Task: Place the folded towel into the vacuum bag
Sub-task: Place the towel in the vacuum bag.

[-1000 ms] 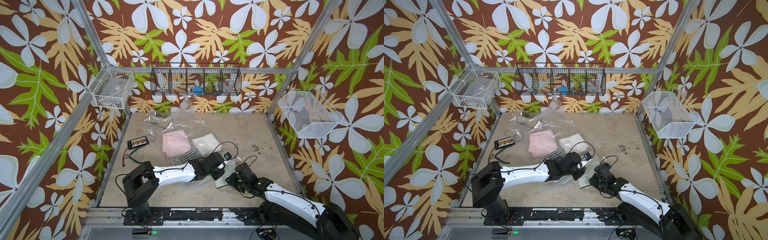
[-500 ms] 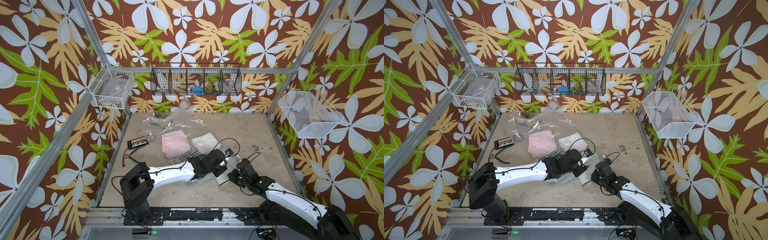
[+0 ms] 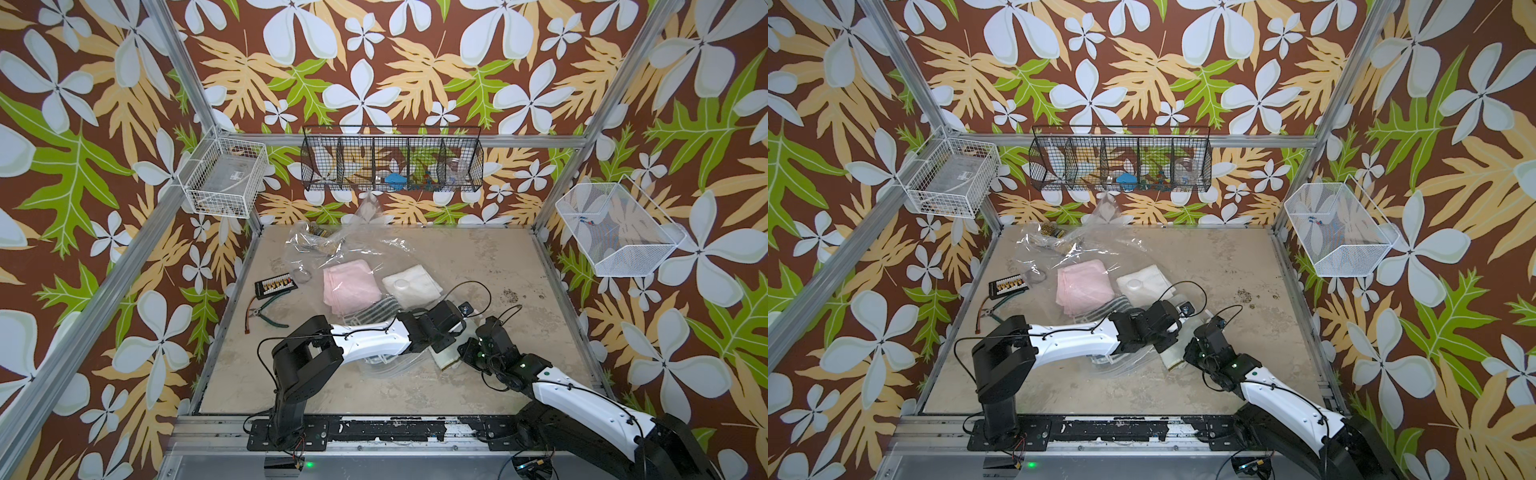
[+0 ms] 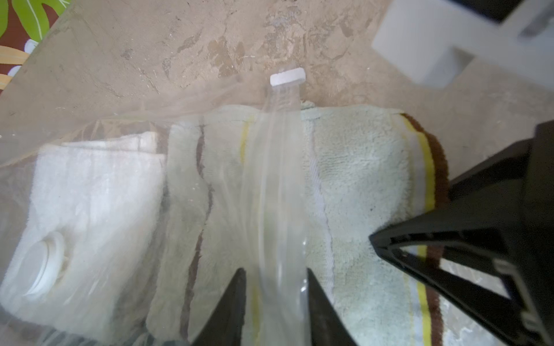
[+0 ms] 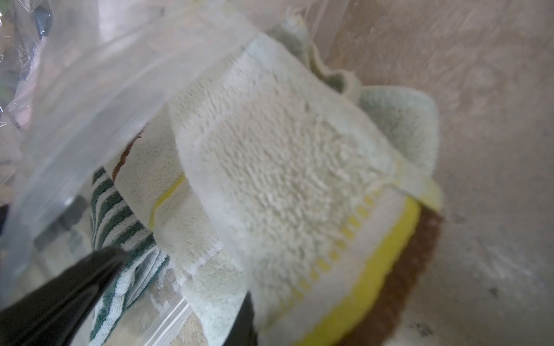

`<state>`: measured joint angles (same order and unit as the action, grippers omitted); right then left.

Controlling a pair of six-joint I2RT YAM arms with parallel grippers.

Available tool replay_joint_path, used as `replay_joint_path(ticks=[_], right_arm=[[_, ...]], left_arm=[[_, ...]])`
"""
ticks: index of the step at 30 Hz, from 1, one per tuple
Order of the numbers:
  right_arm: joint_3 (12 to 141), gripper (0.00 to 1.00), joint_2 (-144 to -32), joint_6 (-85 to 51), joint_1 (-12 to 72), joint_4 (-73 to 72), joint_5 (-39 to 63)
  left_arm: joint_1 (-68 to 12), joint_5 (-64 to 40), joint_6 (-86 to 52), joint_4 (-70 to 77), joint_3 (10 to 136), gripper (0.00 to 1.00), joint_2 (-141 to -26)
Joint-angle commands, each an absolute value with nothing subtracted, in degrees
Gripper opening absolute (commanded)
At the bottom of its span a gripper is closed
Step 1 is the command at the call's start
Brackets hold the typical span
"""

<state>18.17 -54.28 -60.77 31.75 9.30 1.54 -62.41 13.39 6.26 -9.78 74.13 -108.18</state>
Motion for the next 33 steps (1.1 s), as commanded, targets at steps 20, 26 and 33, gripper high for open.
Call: replay_joint_path(ticks=[20,26,33], right_arm=[[17.63,0.04,-69.43,-54.02,30.7,-28.75,-3.25],[17.8,0.06,-76.89,-54.27,30.67,-40.13,-3.3],[19.38,0.25,-80.48,-54.93,30.54,-39.4,-1.41]], left_arm=[[-62.49,5.39,7.96,-8.88,76.46,0.0,-105.82],[-62.55,4.47,7.43,-8.94,76.82,0.0,-105.66],[-62.42,5.62,5.95,-8.92,75.23,0.05,-103.52]])
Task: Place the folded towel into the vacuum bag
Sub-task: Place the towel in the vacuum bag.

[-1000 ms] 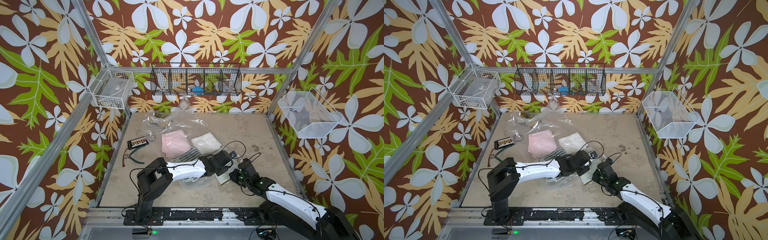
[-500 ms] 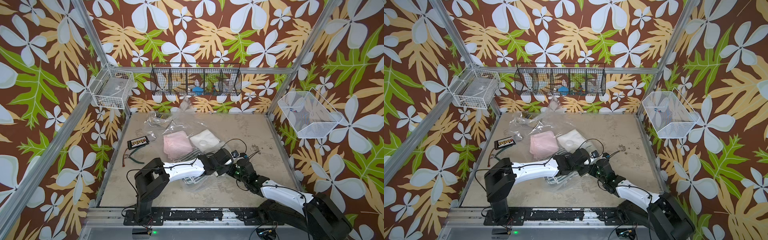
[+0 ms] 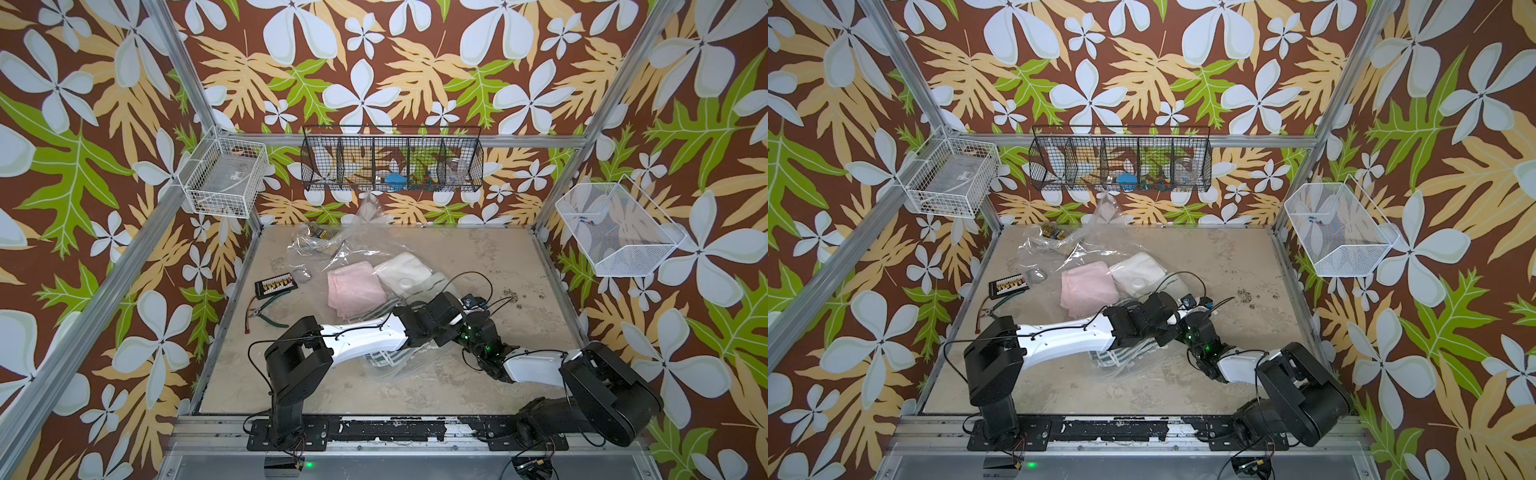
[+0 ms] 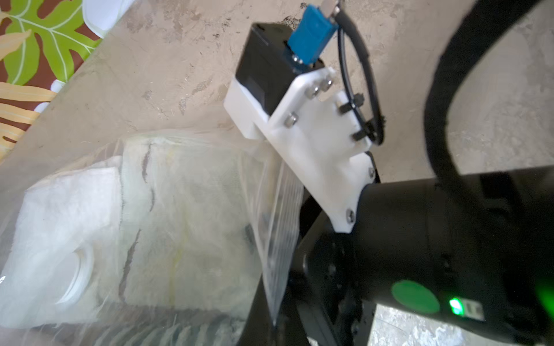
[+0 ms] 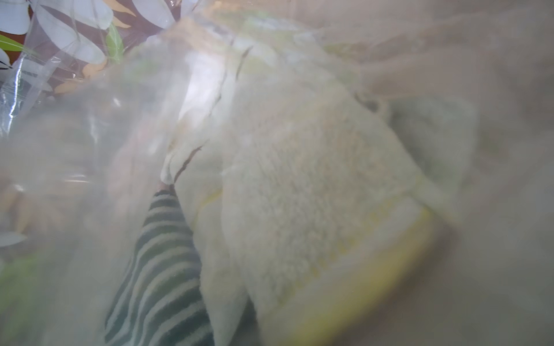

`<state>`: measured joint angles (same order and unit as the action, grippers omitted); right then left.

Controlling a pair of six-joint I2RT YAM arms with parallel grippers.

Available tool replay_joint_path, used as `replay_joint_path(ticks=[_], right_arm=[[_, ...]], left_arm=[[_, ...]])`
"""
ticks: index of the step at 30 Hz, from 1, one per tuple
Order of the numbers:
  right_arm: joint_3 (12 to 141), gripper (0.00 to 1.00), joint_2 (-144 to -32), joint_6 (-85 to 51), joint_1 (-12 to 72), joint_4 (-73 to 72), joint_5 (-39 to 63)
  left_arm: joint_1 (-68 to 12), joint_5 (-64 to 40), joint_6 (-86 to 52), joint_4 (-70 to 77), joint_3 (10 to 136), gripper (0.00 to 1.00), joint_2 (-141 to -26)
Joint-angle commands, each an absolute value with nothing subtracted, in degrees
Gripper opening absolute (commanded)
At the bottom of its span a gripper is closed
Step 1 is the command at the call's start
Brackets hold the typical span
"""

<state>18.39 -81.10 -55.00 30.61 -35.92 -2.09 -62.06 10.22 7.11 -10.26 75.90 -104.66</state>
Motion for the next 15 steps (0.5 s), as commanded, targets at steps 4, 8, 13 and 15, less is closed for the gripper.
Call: replay_joint_path(ticks=[4,8,13,15], right_arm=[[17.53,0.47,-72.25,-54.46,30.59,-29.85,-1.63],[17.91,0.65,-62.16,-51.73,30.59,-13.75,-0.31],[18.99,0.74,-49.88,-50.62,30.54,8.35,1.3],[20.74,0.75,-44.97,-50.83,30.5,18.83,0.66]], left_arm=[[-61.16,5.97,3.28,-9.24,72.63,0.23,-100.41],[-60.14,4.7,0.06,-9.83,69.99,0.4,-94.75],[-59.86,0.73,-5.27,-8.58,65.57,0.44,-85.2],[-59.46,0.43,-8.01,-7.87,63.39,0.43,-82.94]])
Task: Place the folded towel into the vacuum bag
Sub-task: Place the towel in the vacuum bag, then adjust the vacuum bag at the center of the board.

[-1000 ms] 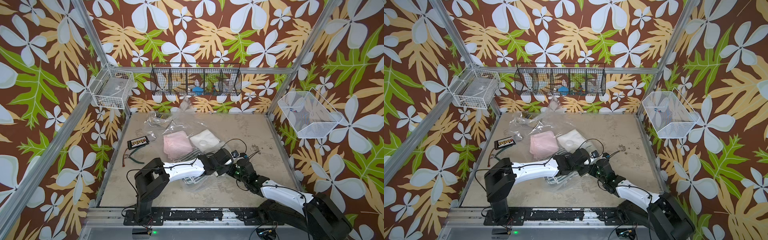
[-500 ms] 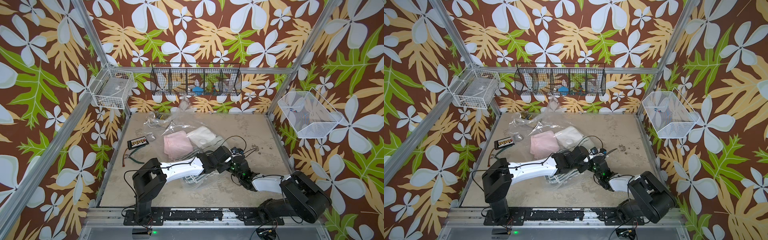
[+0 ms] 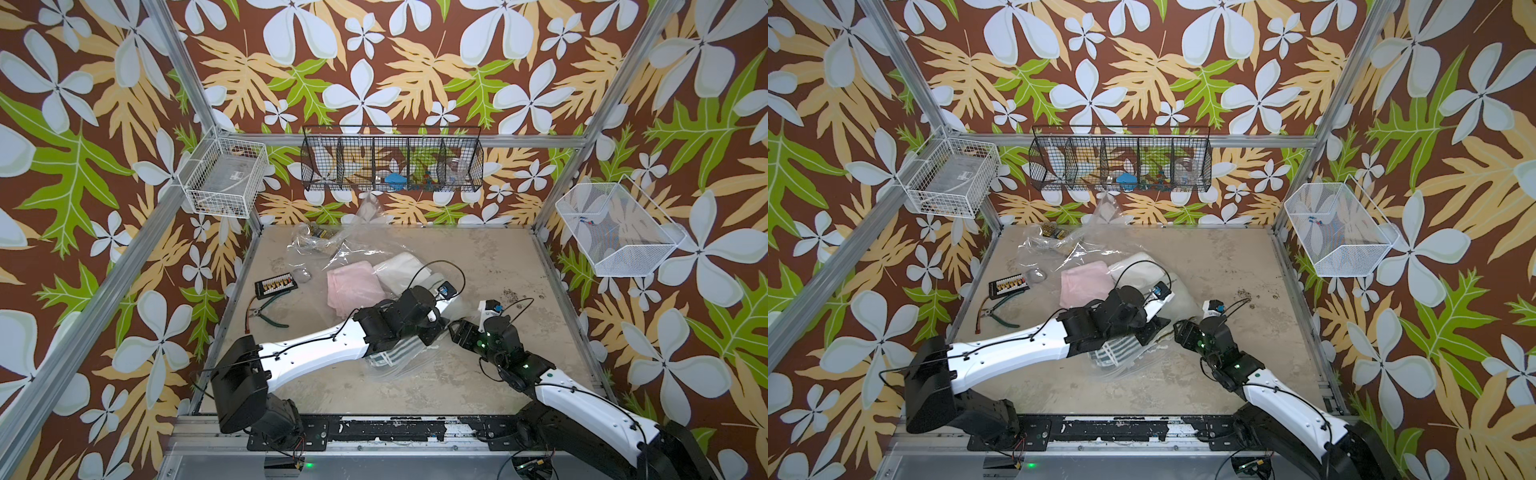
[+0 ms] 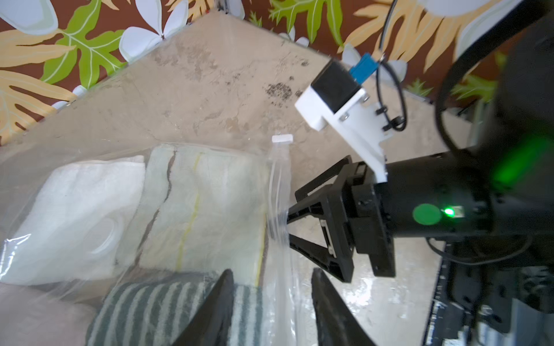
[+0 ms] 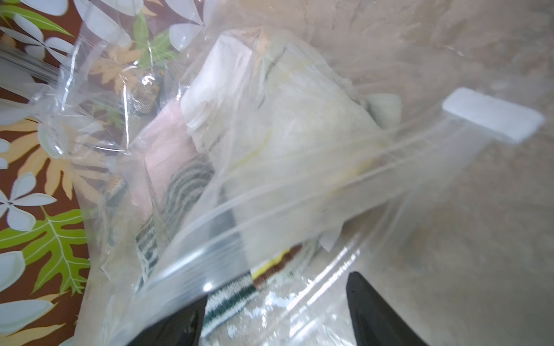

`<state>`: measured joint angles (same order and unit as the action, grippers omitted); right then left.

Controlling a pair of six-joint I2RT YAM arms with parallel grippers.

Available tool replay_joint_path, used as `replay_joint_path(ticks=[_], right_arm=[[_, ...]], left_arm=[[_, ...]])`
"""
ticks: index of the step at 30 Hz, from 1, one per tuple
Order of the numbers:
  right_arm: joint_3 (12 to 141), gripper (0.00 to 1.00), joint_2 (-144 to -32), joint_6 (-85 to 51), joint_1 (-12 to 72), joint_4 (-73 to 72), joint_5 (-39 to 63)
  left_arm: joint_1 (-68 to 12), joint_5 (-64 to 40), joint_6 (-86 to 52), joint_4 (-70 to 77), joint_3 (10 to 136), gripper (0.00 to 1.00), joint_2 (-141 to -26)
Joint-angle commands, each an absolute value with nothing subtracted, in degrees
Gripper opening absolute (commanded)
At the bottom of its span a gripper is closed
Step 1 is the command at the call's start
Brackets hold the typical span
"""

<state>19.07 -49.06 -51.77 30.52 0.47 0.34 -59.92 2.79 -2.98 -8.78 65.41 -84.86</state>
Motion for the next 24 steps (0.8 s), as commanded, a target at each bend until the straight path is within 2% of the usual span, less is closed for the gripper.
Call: replay_joint_path(ticks=[1,5,9,11,16,20,24], right_arm=[[21.86,0.75,-42.96,-51.09,30.43,22.99,0.09],[29.25,0.78,-37.77,-50.06,29.06,34.75,-2.29],[35.47,0.87,-42.3,-45.24,22.76,36.39,-0.24],[35.14,0.9,-46.27,-43.47,16.51,32.6,4.68],[31.68,0.9,-54.8,-44.68,2.82,18.56,18.85],[30.94,0.87,-61.05,-49.42,0.04,9.02,22.31],[29.09,0.79,-67.46,-54.83,-0.26,0.42,25.23]], left_arm=[[-59.35,0.64,-9.05,-7.7,62.47,0.43,-82.3],[-58.56,2.0,-13.91,-3.68,58.29,0.4,-81.51],[-58.5,1.77,-15.79,1.01,57.13,0.4,-85.23],[-58.51,1.83,-15.54,2.72,57.29,0.41,-88.32],[-58.51,3.52,-14.84,4.21,56.25,0.42,-93.43],[-58.55,3.52,-15.91,4.72,51.4,0.41,-93.5],[-58.54,4.34,-18.21,4.89,44.26,0.41,-90.34]])
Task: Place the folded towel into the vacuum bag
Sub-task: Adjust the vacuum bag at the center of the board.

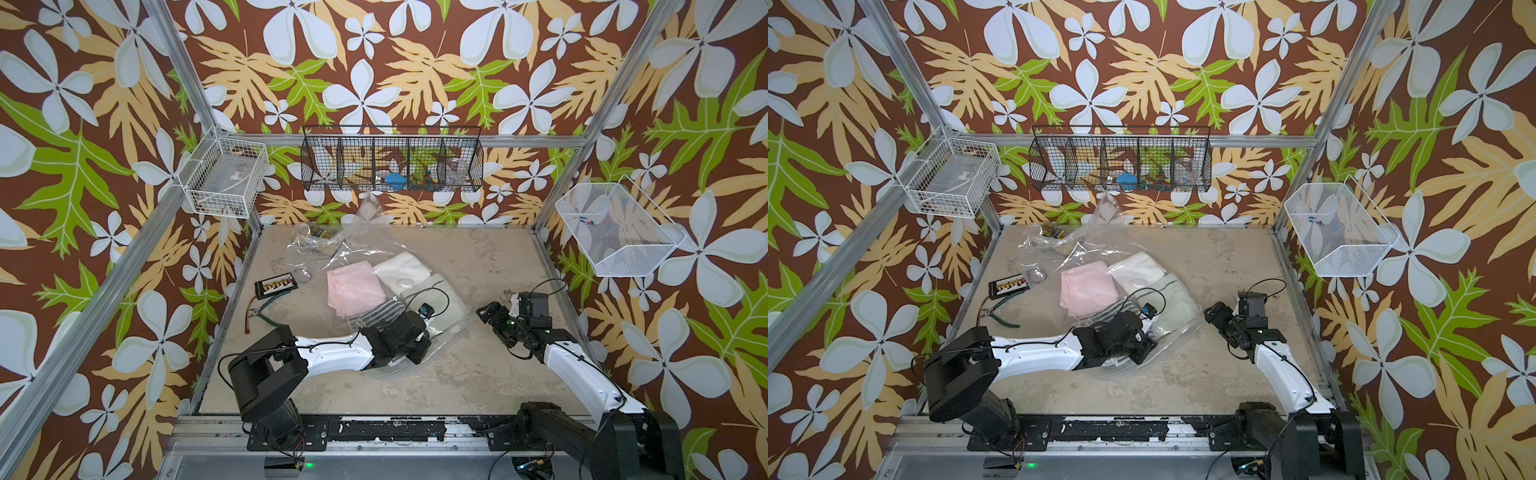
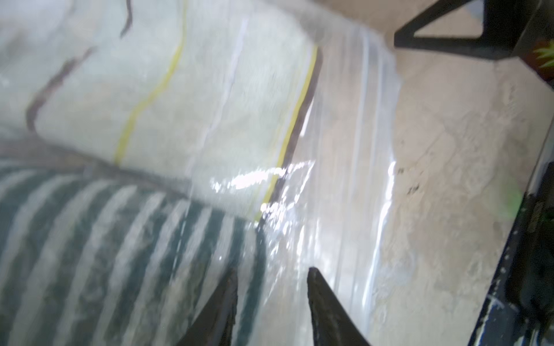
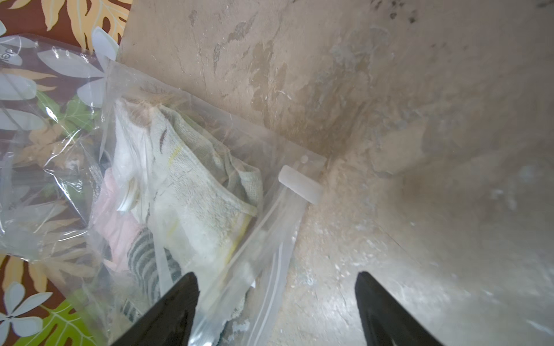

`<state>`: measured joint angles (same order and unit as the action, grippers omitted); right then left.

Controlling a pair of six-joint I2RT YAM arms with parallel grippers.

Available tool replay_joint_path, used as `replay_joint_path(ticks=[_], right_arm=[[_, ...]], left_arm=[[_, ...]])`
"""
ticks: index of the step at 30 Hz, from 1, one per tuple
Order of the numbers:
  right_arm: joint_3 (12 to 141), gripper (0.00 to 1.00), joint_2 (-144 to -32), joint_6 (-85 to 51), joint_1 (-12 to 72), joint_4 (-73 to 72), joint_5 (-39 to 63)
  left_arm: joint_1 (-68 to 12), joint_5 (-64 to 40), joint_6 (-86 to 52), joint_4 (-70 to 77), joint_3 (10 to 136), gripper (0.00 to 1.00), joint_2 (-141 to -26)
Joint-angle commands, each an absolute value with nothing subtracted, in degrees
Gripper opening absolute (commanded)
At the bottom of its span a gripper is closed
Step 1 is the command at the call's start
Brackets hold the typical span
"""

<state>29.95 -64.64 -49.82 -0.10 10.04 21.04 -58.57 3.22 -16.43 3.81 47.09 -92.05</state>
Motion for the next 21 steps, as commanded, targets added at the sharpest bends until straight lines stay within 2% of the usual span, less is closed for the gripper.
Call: replay_joint_path(ticks=[1,5,10,16,21], right_arm=[[28.35,0.76,-69.2,-56.24,-0.26,-1.56,26.77],[24.93,0.69,-71.61,-61.45,-0.26,-7.67,29.01],[24.73,0.65,-73.04,-62.29,-0.33,-9.6,24.86],[26.05,0.61,-83.93,-63.25,-1.71,-16.81,28.51],[24.79,0.46,-83.97,-64.53,-1.76,-19.47,28.17]], left_arm=[[-58.56,4.83,-18.48,4.39,42.81,0.41,-89.12],[-58.54,5.56,-18.45,0.98,40.52,0.42,-84.67],[-59.55,5.91,-19.07,-6.28,39.95,0.44,-78.66],[-61.57,4.29,-20.47,-16.39,41.01,0.58,-71.75],[-64.69,6.79,-19.71,-26.57,45.53,0.65,-71.61]])
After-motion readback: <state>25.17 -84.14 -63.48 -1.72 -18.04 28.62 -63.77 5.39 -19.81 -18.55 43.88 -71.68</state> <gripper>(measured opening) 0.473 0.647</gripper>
